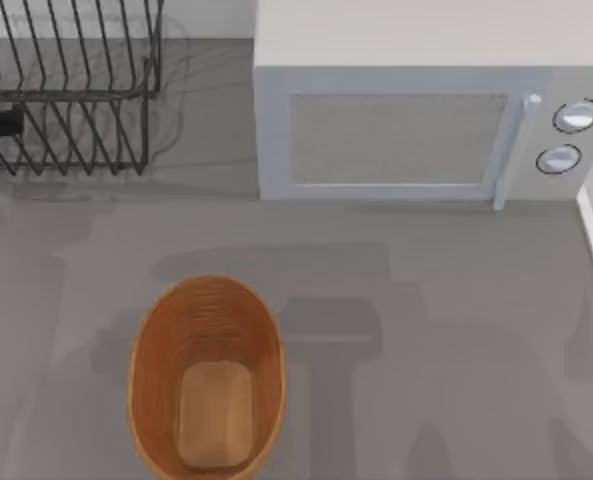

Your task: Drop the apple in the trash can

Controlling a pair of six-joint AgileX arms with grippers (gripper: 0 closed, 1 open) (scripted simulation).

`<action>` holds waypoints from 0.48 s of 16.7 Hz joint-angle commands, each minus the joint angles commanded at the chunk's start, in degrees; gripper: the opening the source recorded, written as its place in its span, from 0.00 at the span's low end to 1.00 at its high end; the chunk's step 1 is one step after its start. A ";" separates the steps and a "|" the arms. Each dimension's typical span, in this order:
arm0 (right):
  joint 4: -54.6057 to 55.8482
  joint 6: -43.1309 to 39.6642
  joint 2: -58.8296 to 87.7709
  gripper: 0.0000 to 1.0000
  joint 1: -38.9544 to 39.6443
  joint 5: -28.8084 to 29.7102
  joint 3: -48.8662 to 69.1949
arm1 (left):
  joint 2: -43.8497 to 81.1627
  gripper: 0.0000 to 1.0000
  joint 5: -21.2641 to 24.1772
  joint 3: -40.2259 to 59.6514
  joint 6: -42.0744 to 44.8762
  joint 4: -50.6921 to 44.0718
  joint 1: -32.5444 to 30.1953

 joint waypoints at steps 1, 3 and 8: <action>0.00 0.00 0.00 1.00 0.00 0.00 0.00 | -0.75 0.00 0.46 -0.71 -5.81 0.39 -2.30; 0.00 0.00 0.00 1.00 0.00 0.00 0.00 | -2.22 0.00 1.31 -2.30 -18.47 1.14 -7.18; 0.00 0.00 0.00 1.00 0.00 0.00 0.00 | -5.47 0.00 2.54 -6.91 -52.49 2.60 -20.04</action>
